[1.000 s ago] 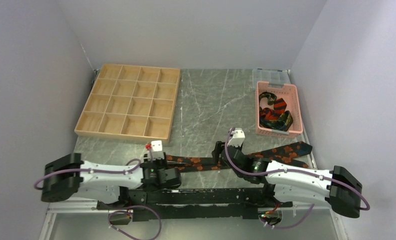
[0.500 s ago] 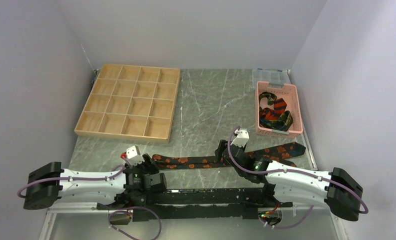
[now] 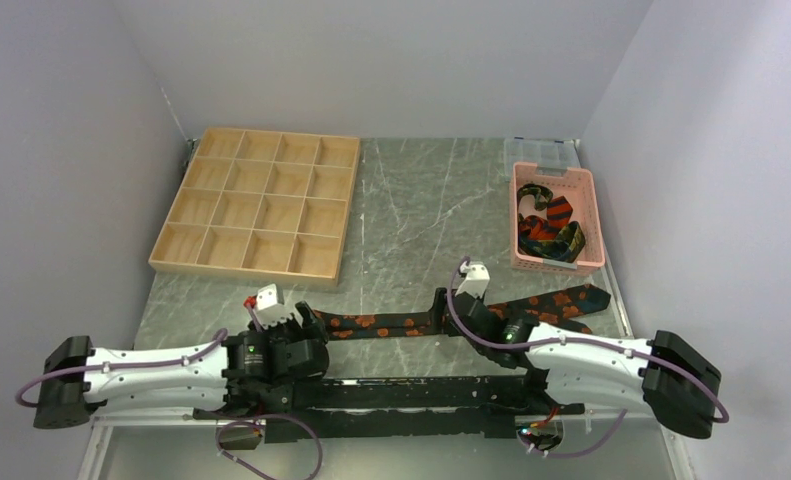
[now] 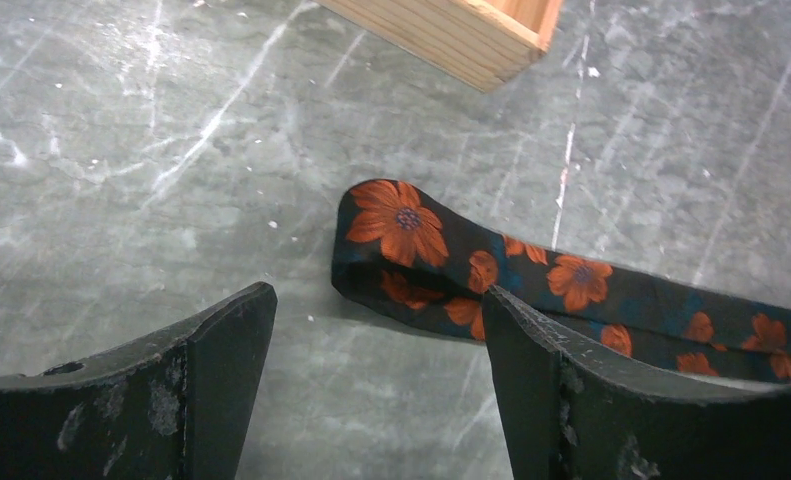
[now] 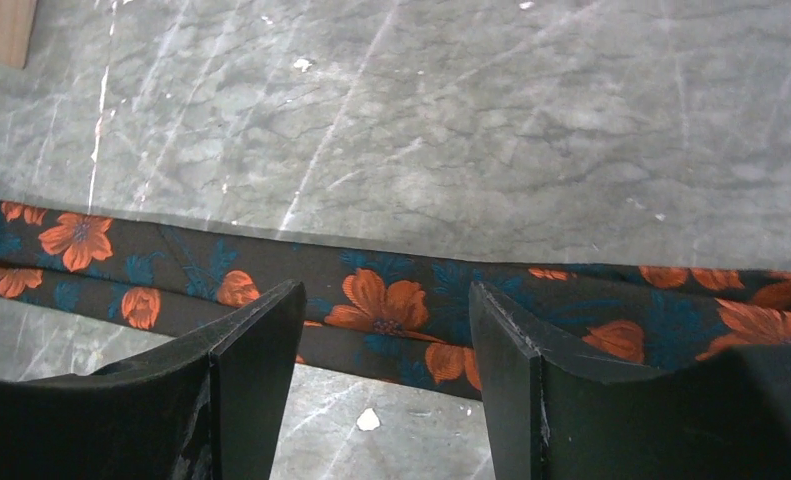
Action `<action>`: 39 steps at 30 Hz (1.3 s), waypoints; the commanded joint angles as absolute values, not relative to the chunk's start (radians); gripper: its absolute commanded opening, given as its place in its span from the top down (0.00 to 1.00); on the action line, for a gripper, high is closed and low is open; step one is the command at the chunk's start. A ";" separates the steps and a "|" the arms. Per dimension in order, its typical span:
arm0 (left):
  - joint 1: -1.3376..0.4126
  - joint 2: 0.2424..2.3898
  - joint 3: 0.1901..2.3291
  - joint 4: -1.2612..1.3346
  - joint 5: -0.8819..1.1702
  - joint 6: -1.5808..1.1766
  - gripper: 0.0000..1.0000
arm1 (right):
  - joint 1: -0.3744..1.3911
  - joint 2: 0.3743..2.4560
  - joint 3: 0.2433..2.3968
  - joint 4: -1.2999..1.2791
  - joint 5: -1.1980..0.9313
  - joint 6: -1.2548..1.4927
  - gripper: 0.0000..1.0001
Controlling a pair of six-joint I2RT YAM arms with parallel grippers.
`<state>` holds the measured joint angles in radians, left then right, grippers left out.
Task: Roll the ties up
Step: Flatten out the tie at the center of the board.
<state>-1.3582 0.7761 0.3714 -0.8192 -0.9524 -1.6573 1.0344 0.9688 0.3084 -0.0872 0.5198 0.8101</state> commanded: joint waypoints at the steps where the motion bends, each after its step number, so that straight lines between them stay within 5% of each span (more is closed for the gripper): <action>1: -1.364 0.715 0.434 -0.872 -0.900 -1.591 0.18 | 1.032 1.019 0.385 0.044 0.434 0.679 0.36; 9: -1.317 0.568 0.367 -0.729 -0.927 -1.529 0.32 | 1.048 1.292 0.591 0.128 0.375 0.540 0.52; 18: -0.858 0.729 0.314 -0.447 -0.420 -1.301 0.33 | 1.159 1.552 0.707 0.122 0.359 0.444 0.57; 25: -0.847 0.738 0.340 -0.471 -0.416 -1.311 0.29 | 1.242 1.578 0.670 0.133 0.405 0.427 0.59; 39: -0.843 0.503 0.240 -0.670 -0.425 -1.382 0.49 | 1.309 1.596 0.616 0.098 0.445 0.488 0.60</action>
<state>-0.8474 0.5350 0.2443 -0.5591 -0.4065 -1.3602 1.2846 1.5780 0.6308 0.1768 0.4419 0.4538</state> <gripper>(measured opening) 0.534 0.407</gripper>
